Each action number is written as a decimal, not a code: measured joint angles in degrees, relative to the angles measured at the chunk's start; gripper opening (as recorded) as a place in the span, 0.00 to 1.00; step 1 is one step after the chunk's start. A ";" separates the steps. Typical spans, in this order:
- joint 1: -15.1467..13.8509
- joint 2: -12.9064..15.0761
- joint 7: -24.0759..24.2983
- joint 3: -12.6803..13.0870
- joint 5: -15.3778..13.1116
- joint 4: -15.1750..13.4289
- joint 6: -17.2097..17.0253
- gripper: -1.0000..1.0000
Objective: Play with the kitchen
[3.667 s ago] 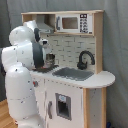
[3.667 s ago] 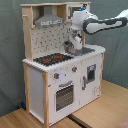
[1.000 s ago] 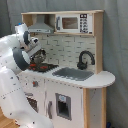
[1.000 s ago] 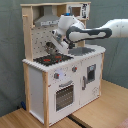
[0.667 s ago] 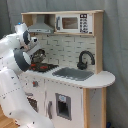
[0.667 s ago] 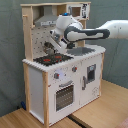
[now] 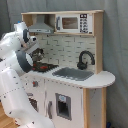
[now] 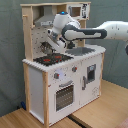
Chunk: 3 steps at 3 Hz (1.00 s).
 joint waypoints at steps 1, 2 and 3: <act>-2.74 -0.83 -0.37 2.94 0.00 3.66 -2.76 0.00; -4.98 -1.32 -0.84 6.09 0.00 6.29 -6.10 0.00; -5.01 -1.55 -1.90 8.49 -0.01 6.54 -11.30 0.00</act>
